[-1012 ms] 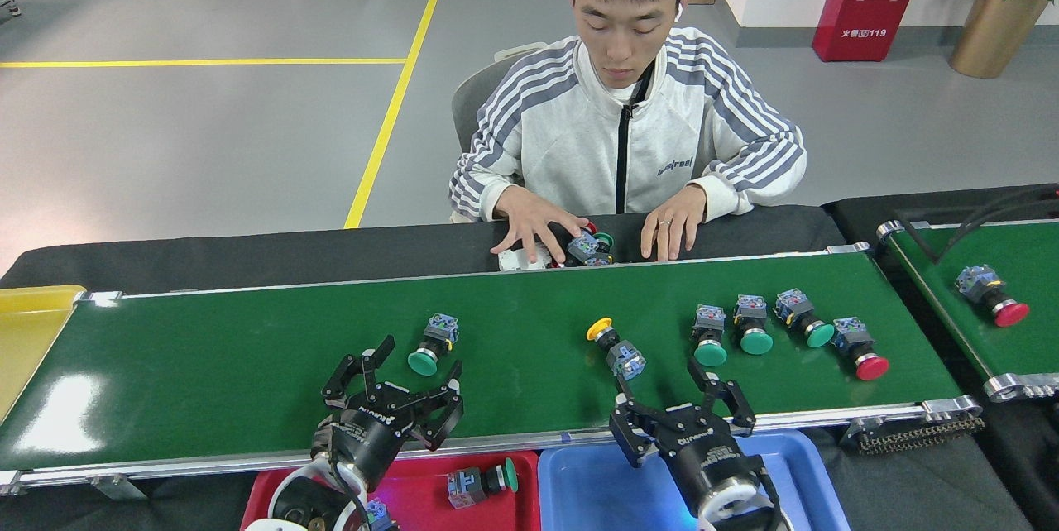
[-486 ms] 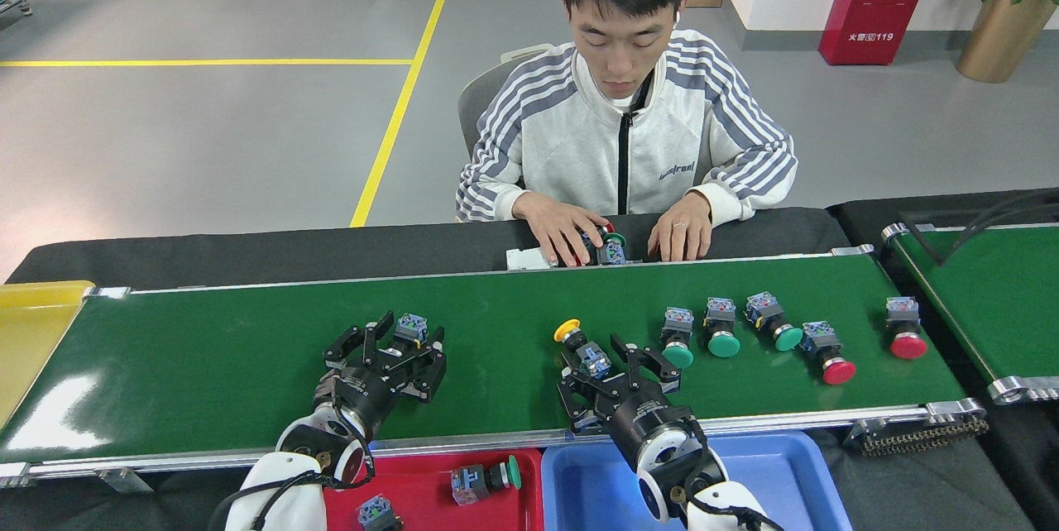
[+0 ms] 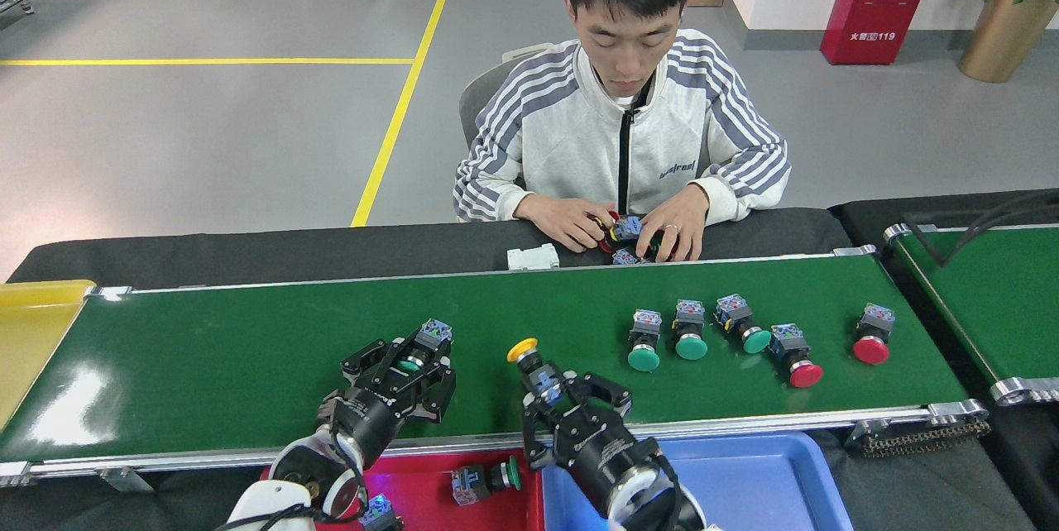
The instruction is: Pick switch part from conveyor to tray
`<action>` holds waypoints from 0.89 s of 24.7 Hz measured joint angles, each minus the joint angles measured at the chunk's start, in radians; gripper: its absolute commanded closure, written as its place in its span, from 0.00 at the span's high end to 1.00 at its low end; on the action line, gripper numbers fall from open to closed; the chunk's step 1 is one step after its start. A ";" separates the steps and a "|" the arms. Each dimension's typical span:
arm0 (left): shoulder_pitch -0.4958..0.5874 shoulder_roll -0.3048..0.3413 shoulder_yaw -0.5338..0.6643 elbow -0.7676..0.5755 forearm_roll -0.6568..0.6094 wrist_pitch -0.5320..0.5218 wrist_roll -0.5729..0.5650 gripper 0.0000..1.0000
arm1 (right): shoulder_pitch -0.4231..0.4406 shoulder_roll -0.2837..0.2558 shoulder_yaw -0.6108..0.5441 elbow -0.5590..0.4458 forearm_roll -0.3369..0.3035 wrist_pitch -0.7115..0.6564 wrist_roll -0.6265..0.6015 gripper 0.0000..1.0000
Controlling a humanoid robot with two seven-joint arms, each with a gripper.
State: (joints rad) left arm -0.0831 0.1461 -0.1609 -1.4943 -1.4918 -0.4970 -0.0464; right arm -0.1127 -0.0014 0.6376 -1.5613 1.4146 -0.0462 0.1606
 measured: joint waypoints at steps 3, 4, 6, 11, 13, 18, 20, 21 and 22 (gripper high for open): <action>0.167 0.027 0.076 -0.153 -0.001 -0.126 -0.002 0.75 | 0.053 -0.007 0.090 -0.058 0.002 -0.010 -0.013 0.80; 0.203 0.028 0.101 -0.178 -0.003 -0.134 -0.003 0.86 | 0.064 -0.010 0.111 -0.064 0.004 -0.010 -0.017 0.98; 0.248 0.024 0.130 -0.207 -0.003 -0.160 -0.004 1.00 | 0.075 -0.010 0.137 -0.071 0.009 -0.014 -0.026 0.99; 0.308 0.000 0.221 -0.234 -0.003 -0.202 -0.006 1.00 | 0.083 -0.010 0.145 -0.079 0.011 -0.017 -0.035 0.99; 0.317 -0.003 0.260 -0.234 -0.001 -0.205 -0.003 1.00 | 0.083 -0.010 0.144 -0.099 0.011 -0.017 -0.035 0.99; 0.366 -0.132 0.463 -0.240 0.001 -0.119 -0.001 1.00 | 0.121 -0.038 -0.026 -0.167 0.009 0.020 -0.073 0.98; 0.374 -0.190 0.547 -0.248 0.002 -0.059 -0.001 1.00 | 0.163 -0.032 -0.152 -0.166 0.007 0.066 -0.111 0.98; 0.379 -0.196 0.581 -0.248 0.003 -0.034 -0.001 1.00 | 0.187 -0.027 -0.224 -0.166 0.006 0.098 -0.130 0.98; 0.386 -0.195 0.603 -0.248 0.005 -0.016 -0.001 1.00 | 0.217 -0.026 -0.294 -0.166 0.005 0.124 -0.154 0.98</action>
State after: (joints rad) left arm 0.3026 -0.0494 0.4420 -1.7427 -1.4871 -0.5134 -0.0469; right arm 0.1045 -0.0274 0.3437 -1.7275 1.4197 0.0781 0.0063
